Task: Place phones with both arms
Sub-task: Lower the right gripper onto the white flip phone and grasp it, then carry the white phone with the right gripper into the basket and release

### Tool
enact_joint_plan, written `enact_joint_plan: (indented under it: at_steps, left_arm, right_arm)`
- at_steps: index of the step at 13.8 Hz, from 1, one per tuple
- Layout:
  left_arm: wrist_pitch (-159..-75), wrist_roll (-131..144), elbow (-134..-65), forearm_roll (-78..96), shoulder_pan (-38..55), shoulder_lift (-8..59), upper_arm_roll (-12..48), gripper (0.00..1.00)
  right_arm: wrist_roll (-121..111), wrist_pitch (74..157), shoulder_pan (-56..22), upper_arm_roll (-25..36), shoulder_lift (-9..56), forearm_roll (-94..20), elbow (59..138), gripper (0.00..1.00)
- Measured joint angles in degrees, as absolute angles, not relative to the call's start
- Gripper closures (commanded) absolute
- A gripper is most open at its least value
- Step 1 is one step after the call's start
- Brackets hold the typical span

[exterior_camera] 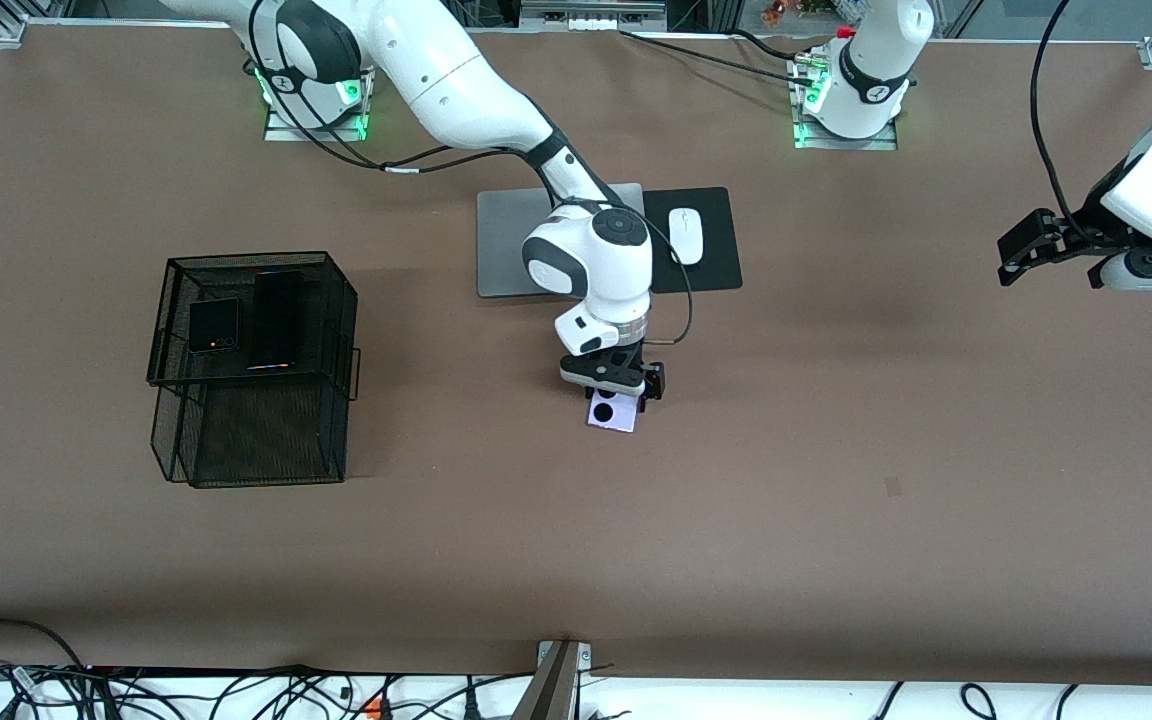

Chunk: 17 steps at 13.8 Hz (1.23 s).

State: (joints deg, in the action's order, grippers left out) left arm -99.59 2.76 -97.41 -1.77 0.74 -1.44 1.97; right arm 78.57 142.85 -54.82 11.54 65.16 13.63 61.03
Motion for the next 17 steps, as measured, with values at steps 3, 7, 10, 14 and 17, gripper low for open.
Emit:
enact_joint_plan:
  at_steps: [3,7,10,14,17]
  left_arm:
    - [-99.49,2.76,-97.39,-1.77,0.74,-1.44,2.06,0.0]
    - [-99.44,2.76,-97.39,-1.77,0.74,-1.44,2.2,0.0]
    - [-99.41,2.76,-97.39,-1.77,0.74,-1.44,2.21,0.0]
    - [-99.4,2.76,-97.06,-1.77,0.74,-0.96,2.26,0.0]
    - [-99.4,2.76,-96.18,-1.77,0.74,-0.45,2.28,0.0]
  right_arm:
    - [77.79,142.91,-54.83,11.65,65.22,13.74,60.92,0.01]
    - [77.53,142.92,-54.91,11.79,65.31,13.78,60.91,0.28]
    - [76.91,142.92,-54.95,12.12,65.36,13.83,60.71,0.4]
    - [76.23,142.87,-54.96,12.19,65.38,13.83,60.65,0.4]
    - [74.93,140.12,-54.94,12.46,65.34,13.83,59.81,0.4]
